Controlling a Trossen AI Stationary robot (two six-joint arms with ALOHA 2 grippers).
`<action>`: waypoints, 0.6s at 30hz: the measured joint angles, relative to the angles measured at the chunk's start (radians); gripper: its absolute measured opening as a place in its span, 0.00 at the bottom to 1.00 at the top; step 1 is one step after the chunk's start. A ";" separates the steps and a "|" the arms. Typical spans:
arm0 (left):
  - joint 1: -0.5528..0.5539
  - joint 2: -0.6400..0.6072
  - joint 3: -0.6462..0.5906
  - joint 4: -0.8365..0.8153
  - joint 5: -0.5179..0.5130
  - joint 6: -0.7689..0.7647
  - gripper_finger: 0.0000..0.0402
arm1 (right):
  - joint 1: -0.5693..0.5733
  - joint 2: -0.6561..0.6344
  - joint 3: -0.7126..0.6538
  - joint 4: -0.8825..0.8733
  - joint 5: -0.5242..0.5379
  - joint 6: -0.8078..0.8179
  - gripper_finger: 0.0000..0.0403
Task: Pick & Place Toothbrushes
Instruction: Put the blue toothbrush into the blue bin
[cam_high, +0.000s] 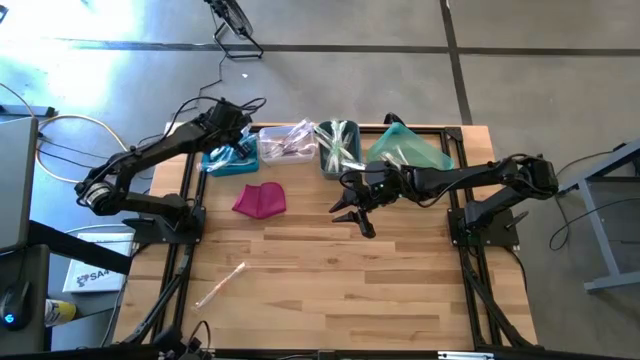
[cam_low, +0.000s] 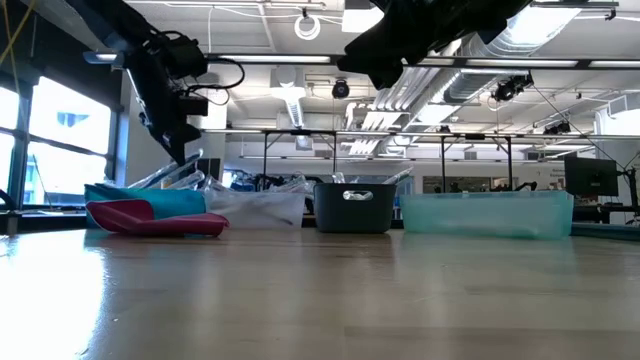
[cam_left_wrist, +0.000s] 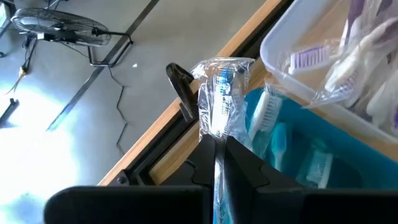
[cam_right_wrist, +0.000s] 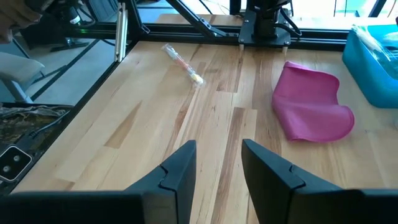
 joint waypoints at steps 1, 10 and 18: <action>0.000 0.000 -0.009 0.015 0.000 -0.008 0.03 | 0.000 0.000 0.000 0.000 0.000 0.000 0.30; 0.000 0.000 -0.060 0.077 0.000 -0.047 0.05 | 0.000 0.000 0.000 0.000 0.000 0.000 0.30; -0.002 0.000 -0.060 0.078 -0.001 -0.063 0.14 | 0.000 0.000 0.000 0.000 0.000 0.000 0.30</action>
